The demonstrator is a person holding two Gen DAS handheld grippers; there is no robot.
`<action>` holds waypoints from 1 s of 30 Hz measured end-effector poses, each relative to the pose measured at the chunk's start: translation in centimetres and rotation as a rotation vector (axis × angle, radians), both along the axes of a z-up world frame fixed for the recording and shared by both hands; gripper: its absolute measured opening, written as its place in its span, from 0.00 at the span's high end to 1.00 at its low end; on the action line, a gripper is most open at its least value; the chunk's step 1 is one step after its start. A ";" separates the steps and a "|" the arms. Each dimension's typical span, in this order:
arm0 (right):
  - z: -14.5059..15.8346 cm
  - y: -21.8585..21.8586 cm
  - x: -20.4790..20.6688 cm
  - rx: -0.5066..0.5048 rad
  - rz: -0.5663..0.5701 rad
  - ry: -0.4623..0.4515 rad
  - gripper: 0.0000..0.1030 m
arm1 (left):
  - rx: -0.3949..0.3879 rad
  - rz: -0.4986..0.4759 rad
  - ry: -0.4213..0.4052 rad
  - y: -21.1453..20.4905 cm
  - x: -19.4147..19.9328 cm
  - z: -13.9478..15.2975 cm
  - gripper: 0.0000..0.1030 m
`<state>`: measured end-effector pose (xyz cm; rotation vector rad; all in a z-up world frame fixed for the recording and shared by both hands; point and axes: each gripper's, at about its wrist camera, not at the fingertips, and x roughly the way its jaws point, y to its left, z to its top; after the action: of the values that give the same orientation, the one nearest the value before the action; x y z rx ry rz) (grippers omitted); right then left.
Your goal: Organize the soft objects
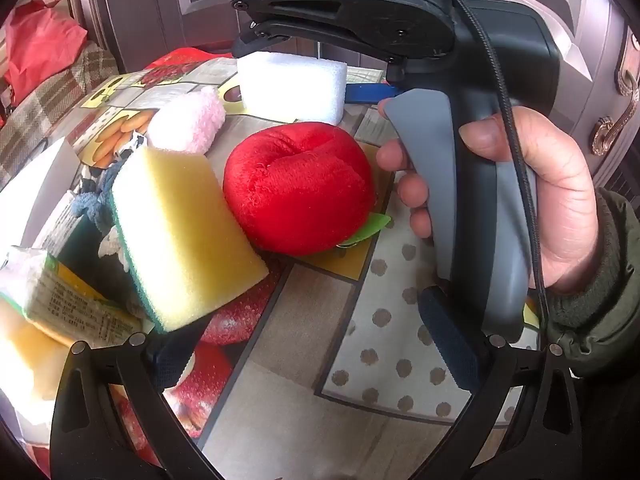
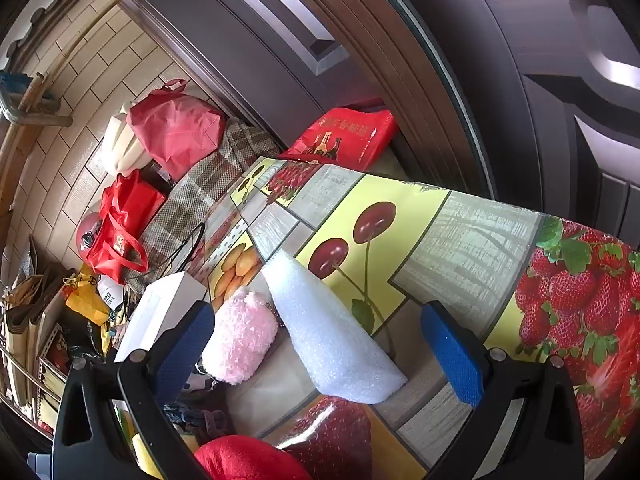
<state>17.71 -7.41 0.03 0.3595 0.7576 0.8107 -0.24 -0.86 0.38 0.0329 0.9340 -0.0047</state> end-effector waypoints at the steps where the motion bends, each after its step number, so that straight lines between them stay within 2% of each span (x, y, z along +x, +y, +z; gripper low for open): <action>1: 0.0 -0.1 0.0 0.007 0.000 0.000 0.00 | -0.001 -0.004 -0.007 -0.3 -0.4 0.2 0.01; 3: 0.1 -0.3 0.0 0.027 0.003 0.001 0.00 | 0.022 -0.002 -0.055 -0.5 -1.8 1.1 0.01; 6: 0.1 -0.5 -0.1 0.044 0.002 0.001 0.00 | -0.025 -0.007 -0.134 -0.4 -4.5 3.3 0.01; 8: 0.1 -0.5 0.0 0.047 0.002 0.001 0.00 | -0.021 0.032 -0.184 0.3 -6.5 4.7 0.01; 12: 0.2 -0.6 -0.1 0.057 -0.006 -0.001 0.00 | -0.013 0.202 -0.275 3.8 -11.4 6.5 0.00; 14: 0.2 -0.8 -0.1 0.070 -0.009 -0.005 0.00 | -0.032 0.295 -0.281 6.0 -13.5 6.1 0.00; 18: 0.6 -1.1 -0.2 0.084 0.033 -0.011 0.00 | -0.069 0.451 -0.234 10.8 -16.1 4.3 0.00; 20: 1.1 -1.4 -0.4 0.076 0.067 -0.036 0.00 | -0.070 0.459 -0.219 11.6 -17.0 3.6 0.00; 23: 2.9 -2.2 -1.8 0.049 0.123 -0.150 0.00 | -0.074 0.426 -0.212 11.3 -17.2 3.2 0.00; 26: 4.5 -1.5 -4.3 -0.123 0.232 -0.318 0.00 | -0.089 0.405 -0.183 10.9 -16.7 2.5 0.00; 29: 3.8 0.3 -6.5 -0.313 0.370 -0.382 0.00 | -0.109 0.406 -0.130 10.7 -15.2 1.8 0.01; 30: 3.2 0.9 -7.0 -0.349 0.408 -0.384 0.00 | -0.115 0.401 -0.117 10.7 -14.8 1.6 0.05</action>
<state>10.70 -6.55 3.27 -0.2698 0.5995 1.0684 -14.99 9.87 1.96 -0.2581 0.8095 0.3119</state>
